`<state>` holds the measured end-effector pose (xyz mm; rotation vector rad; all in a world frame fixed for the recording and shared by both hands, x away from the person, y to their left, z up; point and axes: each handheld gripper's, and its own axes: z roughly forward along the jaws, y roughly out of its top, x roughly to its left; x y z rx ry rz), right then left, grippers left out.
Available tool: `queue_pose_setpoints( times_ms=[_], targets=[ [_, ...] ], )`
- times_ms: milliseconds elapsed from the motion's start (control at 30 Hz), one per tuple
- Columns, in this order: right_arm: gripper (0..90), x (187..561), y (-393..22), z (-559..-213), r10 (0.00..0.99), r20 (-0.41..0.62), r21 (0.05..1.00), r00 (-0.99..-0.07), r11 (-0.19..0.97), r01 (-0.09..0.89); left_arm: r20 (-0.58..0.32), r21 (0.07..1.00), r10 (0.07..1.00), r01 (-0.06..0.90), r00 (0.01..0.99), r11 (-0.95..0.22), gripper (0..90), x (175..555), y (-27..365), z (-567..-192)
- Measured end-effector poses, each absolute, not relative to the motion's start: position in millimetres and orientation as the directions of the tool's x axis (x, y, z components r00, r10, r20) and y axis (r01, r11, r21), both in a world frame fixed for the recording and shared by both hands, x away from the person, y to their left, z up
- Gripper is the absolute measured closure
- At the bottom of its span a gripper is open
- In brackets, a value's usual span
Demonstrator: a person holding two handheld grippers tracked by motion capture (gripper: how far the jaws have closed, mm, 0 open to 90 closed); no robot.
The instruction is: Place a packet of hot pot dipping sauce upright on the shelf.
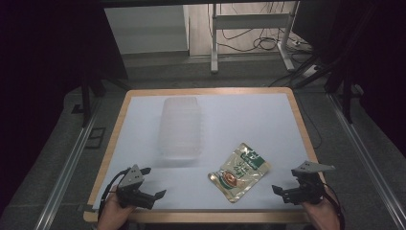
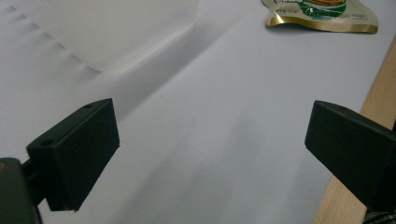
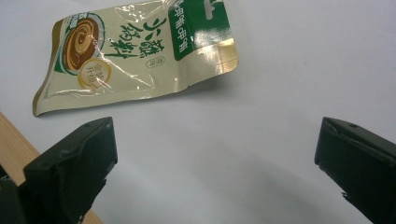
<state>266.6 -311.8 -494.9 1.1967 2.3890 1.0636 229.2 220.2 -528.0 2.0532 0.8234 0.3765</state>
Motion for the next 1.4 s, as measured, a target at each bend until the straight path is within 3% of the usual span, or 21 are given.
queue_pose_setpoints(
  times_ms=[400,1400],
  targets=[
    [0.0,268.6,-310.2,-497.0,0.794,0.016,0.731,-0.608,0.406,0.549,-0.038,0.817,0.658,0.402,0.752,-0.413,2.3,229.0,219.3,-529.4],
    [0.3,278.2,-300.6,-497.8,0.783,0.027,0.749,-0.621,0.395,0.532,-0.046,0.817,0.654,0.405,0.755,-0.410,2.6,230.5,219.6,-530.6]
  ],
)
